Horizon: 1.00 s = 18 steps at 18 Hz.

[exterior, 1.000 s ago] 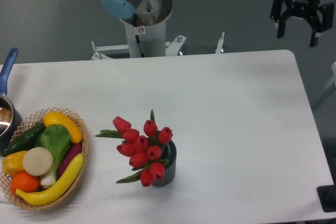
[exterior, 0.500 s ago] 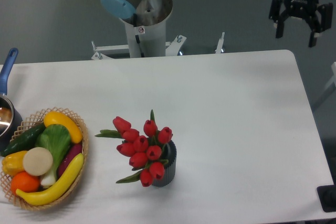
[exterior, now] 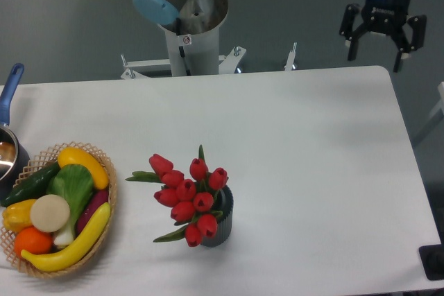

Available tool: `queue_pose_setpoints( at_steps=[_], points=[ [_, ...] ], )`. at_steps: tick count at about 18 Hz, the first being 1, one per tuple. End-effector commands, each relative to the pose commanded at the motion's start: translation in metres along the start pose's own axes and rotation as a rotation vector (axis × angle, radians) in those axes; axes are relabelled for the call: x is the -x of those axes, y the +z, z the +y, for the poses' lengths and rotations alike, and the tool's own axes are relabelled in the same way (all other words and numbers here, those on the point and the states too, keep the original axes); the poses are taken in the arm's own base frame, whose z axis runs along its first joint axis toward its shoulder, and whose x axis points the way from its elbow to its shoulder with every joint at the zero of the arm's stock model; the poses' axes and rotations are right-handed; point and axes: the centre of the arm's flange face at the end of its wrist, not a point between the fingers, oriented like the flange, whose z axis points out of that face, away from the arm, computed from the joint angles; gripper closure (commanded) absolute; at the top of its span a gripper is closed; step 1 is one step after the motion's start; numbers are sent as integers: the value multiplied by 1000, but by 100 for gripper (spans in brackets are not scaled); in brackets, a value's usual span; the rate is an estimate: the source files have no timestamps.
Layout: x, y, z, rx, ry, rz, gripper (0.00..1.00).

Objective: Pick up the flowers from the vase
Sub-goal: 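Move the open gripper down toward the red tulips in the vase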

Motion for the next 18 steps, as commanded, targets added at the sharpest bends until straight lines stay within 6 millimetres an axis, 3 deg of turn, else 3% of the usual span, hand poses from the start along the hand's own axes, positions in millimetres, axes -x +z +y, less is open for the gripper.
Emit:
queue_pose_setpoints(
  at_steps=[6, 9, 14, 18],
  points=[
    [-10, 20, -9, -168, -164, 20, 0],
    [-25, 44, -38, -193, -201, 84, 0],
    [-36, 63, -64, -247, -205, 130, 0],
    [-42, 100, -86, -320, -196, 179, 0]
  ],
)
